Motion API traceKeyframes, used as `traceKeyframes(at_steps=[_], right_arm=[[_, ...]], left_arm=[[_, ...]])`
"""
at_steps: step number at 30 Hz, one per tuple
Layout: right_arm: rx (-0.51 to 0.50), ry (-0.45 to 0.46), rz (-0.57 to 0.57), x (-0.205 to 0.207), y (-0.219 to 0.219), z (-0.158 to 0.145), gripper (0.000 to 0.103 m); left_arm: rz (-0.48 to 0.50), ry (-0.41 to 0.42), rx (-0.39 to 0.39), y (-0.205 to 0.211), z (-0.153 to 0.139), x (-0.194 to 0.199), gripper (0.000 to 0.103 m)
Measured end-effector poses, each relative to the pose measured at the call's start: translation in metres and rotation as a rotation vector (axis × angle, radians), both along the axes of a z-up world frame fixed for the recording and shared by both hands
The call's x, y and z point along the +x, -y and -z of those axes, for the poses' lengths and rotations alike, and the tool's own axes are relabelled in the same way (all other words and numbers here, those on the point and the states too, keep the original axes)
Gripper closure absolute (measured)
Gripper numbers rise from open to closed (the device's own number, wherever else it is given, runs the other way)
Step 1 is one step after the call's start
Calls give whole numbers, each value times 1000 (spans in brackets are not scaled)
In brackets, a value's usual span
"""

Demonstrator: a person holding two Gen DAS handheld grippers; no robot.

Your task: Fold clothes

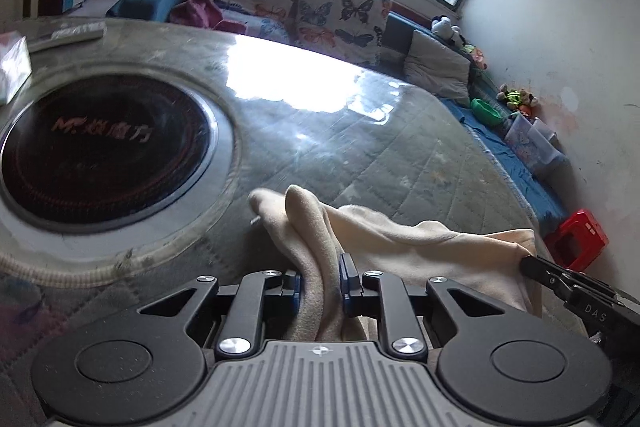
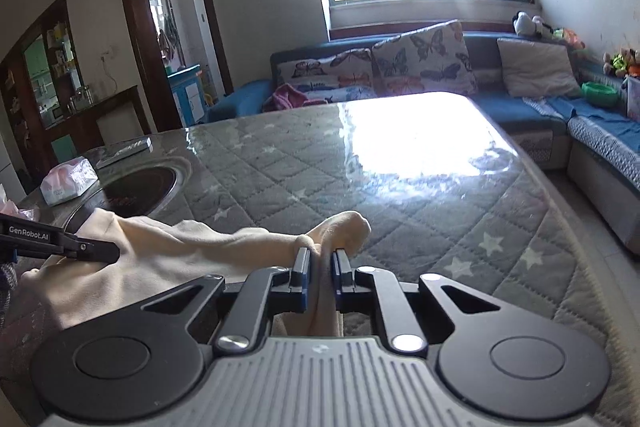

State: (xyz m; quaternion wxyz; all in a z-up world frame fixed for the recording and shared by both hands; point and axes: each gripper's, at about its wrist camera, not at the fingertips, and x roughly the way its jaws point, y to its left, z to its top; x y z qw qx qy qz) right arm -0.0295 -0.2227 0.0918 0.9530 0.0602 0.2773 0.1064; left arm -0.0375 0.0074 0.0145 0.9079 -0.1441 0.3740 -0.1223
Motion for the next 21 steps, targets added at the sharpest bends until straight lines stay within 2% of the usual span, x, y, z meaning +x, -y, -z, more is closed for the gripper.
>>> traceKeyframes(at_steps=[2,3,6,9,12,14,15,21], right_arm=[[-11,20,16,0,4,-7,97],[-15,30,25,0,6,-10,103],[1,39,66,3,21,-18,103],[43,-1,91,8,35,-15,101],[60,-57,72,7,40,2,91],[70,-76,74,5,40,10,62],[75,-85,78,5,39,14,54],[150,-120,80,14,39,36,55]], left_arm=[[15,18,9,7,-5,6,84],[22,27,14,11,-7,9,84],[38,43,25,23,-12,19,85],[48,41,36,29,-12,25,85],[45,28,53,28,-7,26,85],[35,11,58,24,-2,26,84],[30,2,59,22,0,27,84],[26,-25,68,14,9,27,84]])
